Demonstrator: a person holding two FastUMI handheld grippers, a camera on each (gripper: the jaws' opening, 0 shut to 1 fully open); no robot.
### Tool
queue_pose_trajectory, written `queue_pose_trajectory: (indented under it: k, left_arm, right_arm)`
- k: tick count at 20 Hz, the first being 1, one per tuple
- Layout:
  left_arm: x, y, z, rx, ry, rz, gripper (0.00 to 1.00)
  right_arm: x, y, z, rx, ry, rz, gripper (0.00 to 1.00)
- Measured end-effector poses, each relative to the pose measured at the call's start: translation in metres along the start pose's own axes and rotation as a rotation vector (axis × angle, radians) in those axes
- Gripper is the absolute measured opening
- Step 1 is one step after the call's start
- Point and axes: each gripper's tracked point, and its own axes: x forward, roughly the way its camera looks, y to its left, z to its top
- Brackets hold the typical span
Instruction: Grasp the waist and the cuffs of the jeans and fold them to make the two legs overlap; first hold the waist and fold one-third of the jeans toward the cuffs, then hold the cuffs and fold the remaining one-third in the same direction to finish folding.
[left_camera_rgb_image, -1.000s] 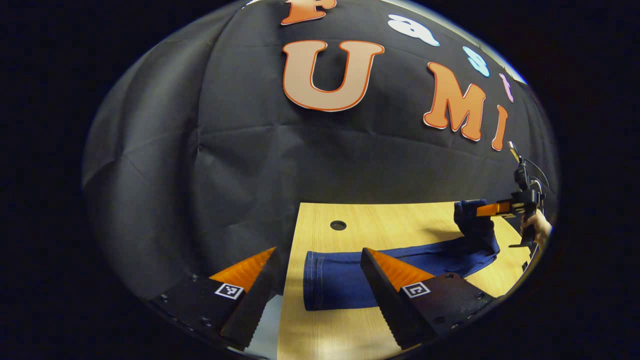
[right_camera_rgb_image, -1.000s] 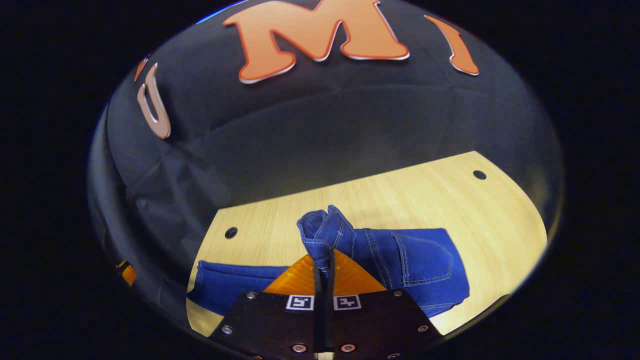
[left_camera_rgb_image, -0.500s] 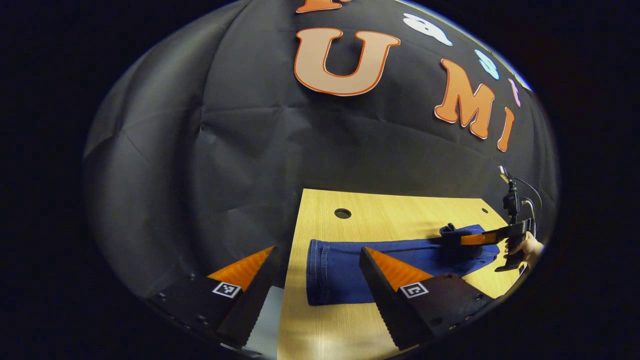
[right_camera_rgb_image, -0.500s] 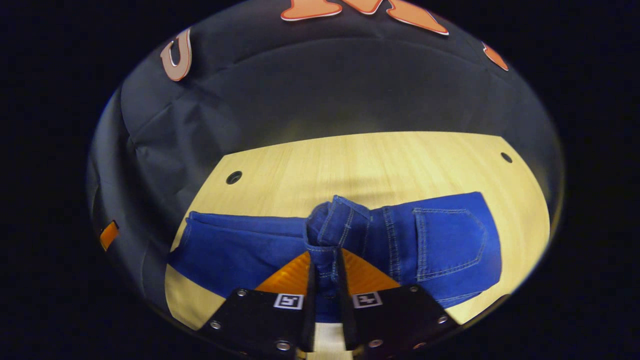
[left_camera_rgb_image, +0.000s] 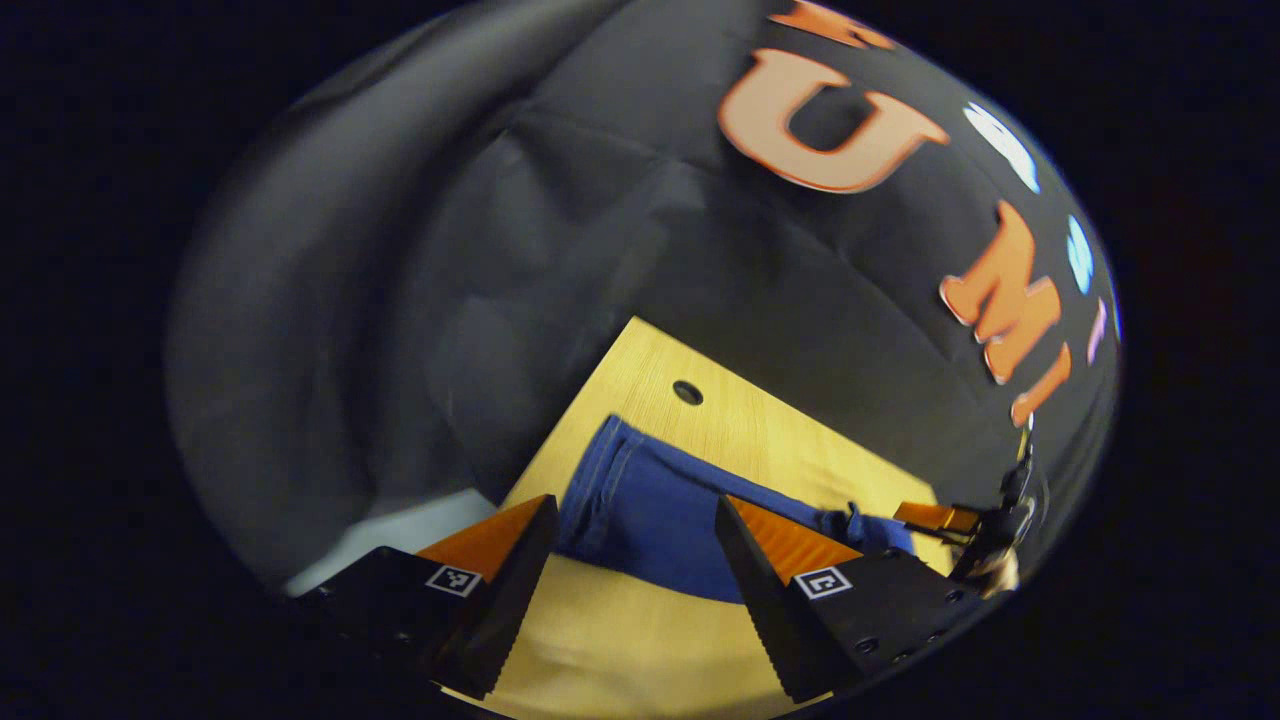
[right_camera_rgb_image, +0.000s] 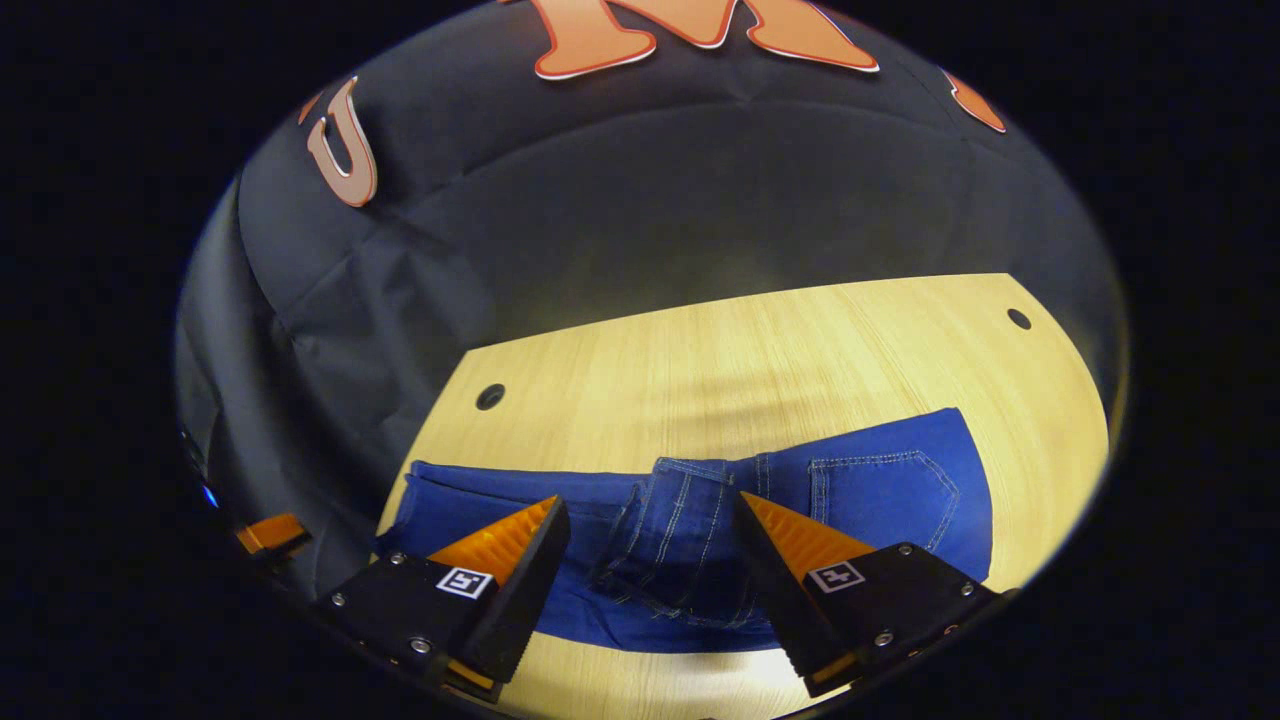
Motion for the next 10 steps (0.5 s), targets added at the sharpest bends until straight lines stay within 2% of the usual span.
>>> queue_pose_trajectory:
  k: [4, 6, 10]
  left_arm:
    - [0.011, 0.021, -0.048, -0.389, 0.072, 0.085, 0.98]
    - [0.021, 0.038, -0.066, -0.453, 0.084, 0.166, 0.98]
    - [0.044, 0.053, -0.067, -0.477, 0.083, 0.254, 1.00]
  right_arm:
    - [-0.022, -0.022, 0.010, 0.004, 0.033, 0.044, 0.99]
    - [-0.029, -0.041, 0.017, 0.018, 0.041, 0.041, 0.99]
    - [-0.033, -0.074, 0.020, 0.071, 0.065, 0.030, 0.99]
